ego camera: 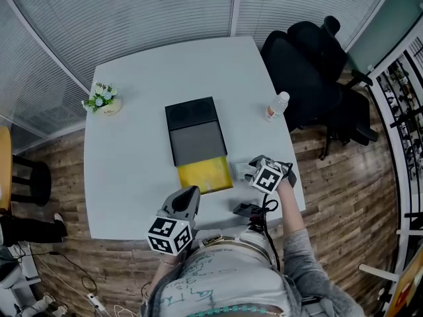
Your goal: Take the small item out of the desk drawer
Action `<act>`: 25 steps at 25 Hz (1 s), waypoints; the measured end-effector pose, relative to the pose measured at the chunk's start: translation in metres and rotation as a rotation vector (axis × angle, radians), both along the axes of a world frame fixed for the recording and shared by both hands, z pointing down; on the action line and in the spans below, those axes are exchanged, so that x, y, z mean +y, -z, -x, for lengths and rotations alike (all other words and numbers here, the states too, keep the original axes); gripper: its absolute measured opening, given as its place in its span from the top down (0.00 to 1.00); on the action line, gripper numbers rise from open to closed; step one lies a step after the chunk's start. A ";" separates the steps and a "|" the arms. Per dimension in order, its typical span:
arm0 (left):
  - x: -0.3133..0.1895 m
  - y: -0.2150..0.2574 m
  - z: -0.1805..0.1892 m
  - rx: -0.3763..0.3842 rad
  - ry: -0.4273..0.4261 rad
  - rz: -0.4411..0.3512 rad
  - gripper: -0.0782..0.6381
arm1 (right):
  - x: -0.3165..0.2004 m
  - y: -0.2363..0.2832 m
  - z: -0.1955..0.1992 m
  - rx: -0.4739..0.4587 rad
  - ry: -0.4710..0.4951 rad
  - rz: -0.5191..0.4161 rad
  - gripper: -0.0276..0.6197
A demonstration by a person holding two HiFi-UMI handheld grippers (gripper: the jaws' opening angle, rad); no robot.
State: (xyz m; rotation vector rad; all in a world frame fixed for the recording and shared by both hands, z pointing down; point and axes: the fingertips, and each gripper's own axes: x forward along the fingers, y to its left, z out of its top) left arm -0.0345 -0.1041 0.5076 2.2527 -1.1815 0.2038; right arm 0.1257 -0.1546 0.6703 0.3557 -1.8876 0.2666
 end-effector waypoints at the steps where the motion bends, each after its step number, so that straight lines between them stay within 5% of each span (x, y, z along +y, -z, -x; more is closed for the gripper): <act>1: 0.000 0.001 0.000 0.002 0.001 -0.004 0.90 | 0.001 0.005 0.004 -0.018 -0.007 0.001 0.69; 6: -0.003 0.005 0.000 0.019 0.008 -0.019 0.90 | 0.015 0.037 0.031 -0.111 0.011 -0.030 0.74; 12: -0.005 0.007 -0.004 0.019 0.010 -0.031 0.90 | 0.029 0.078 0.067 -0.238 0.064 -0.111 0.95; 21: -0.014 0.027 -0.014 0.050 0.013 -0.107 0.90 | 0.034 0.149 0.113 -0.580 0.026 -0.249 0.95; 25: -0.017 0.033 -0.015 0.059 0.015 -0.128 0.90 | 0.032 0.162 0.118 -0.652 0.011 -0.303 0.95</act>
